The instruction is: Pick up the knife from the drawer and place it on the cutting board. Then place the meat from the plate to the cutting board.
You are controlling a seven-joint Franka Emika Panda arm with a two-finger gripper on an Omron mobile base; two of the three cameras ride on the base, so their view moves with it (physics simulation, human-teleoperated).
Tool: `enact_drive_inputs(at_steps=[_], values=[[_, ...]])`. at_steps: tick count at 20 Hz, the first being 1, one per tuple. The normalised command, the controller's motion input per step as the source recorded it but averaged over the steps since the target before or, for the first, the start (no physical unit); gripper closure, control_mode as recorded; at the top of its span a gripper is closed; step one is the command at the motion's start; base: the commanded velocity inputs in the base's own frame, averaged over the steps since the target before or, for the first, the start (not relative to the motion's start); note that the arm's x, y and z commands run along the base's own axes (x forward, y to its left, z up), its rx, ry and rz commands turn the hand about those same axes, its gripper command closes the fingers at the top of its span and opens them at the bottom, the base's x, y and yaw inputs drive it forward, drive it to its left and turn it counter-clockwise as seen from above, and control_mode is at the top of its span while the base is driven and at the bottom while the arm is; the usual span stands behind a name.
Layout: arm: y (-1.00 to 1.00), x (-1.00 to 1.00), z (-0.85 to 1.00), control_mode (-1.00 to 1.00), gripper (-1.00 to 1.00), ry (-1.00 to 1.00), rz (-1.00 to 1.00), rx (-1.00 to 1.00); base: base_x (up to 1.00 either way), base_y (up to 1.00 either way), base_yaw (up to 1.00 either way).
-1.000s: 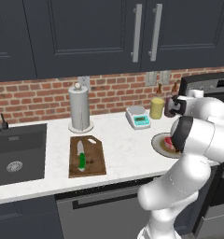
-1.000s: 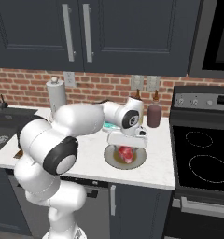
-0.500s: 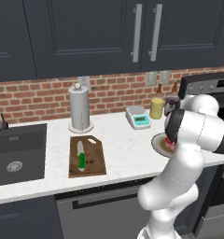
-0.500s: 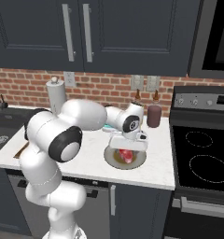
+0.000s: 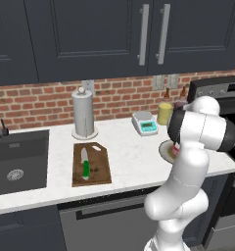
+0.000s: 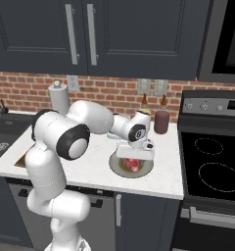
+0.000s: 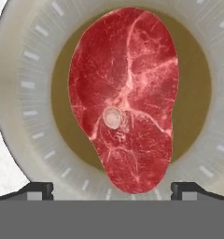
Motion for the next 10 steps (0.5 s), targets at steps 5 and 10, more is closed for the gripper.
enact_drive_inputs(at_steps=[5, 10], values=[[0.0, 0.13, -0.13, -1.0, -1.0, -0.02, 0.01, 0.0, 0.0, 0.0, 0.0], [0.0, 0.07, -0.14, -1.0, -1.0, -0.02, 0.02, 0.0, 0.0, 0.0, 0.0]])
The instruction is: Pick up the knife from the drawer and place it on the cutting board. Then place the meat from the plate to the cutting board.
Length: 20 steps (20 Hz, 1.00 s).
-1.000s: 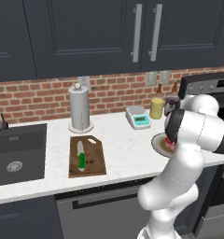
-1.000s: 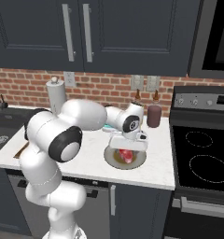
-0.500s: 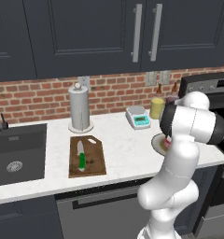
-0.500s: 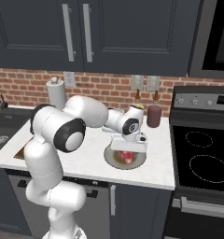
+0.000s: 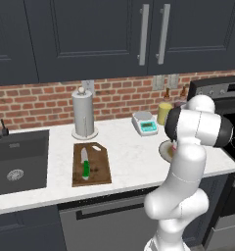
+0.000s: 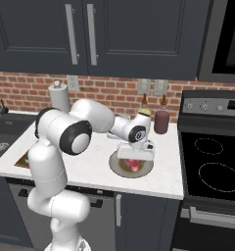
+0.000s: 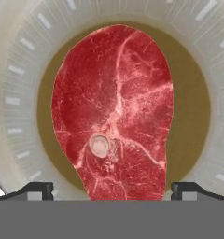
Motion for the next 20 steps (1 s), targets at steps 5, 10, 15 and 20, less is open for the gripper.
enact_drive_inputs(at_steps=[5, 10, 15, 20], values=[[0.0, 0.03, -0.16, -1.0, -1.0, -0.03, 0.02, 0.0, 0.0, 0.0, 0.0], [-0.01, 0.0, -0.06, -1.0, -1.0, -0.08, 0.02, 0.0, 0.0, 0.0, 0.0], [0.0, 0.0, -0.06, -1.0, -1.0, -0.09, 0.02, 0.0, 0.0, 0.0, 0.0], [0.01, 0.0, -0.21, -1.0, -1.0, -0.04, 0.01, 0.0, 0.0, 0.0, 0.0]])
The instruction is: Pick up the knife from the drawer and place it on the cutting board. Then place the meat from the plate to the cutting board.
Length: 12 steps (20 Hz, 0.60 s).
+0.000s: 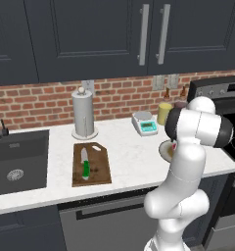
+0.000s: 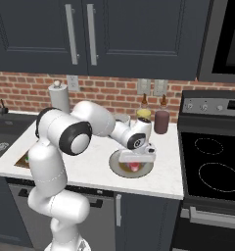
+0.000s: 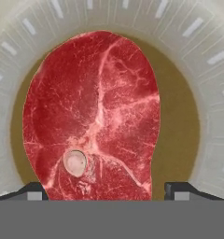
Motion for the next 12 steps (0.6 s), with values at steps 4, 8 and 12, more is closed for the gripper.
enact_drive_inputs(at_steps=[4, 8, 12], values=[[0.15, 0.0, -0.33, -1.0, 1.0, 0.0, 0.01, -0.02, 0.0, 0.0, 0.0], [0.21, 0.0, -0.13, -1.0, 1.0, 0.0, 0.02, -0.01, 0.0, 0.0, 0.0], [0.26, -0.02, 0.02, -1.0, 1.0, -0.07, 0.05, 0.0, 0.0, 0.0, 0.0]])
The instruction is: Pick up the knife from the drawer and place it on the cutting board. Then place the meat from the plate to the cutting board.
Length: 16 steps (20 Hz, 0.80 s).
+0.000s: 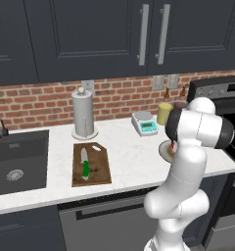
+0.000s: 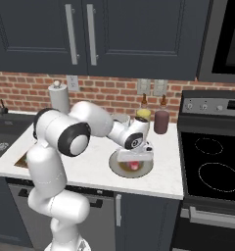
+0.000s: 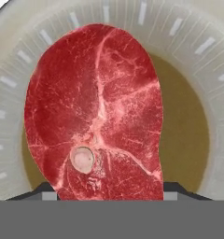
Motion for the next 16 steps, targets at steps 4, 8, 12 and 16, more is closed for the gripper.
enact_drive_inputs(at_steps=[4, 8, 12, 16], values=[[0.27, -0.21, 0.27, -1.0, 1.0, -0.11, 0.05, 0.0, 0.0, 0.0, 0.0], [0.25, -0.45, 0.69, -1.0, 1.0, -0.16, 0.04, 0.0, 0.0, 0.0, 0.0], [0.51, -0.64, 0.82, -1.0, 1.0, -0.12, 0.04, 0.0, 0.0, 0.0, 0.0], [0.84, -0.56, 0.71, -1.0, 1.0, -0.02, 0.06, 0.0, 0.0, 0.0, 0.0]])
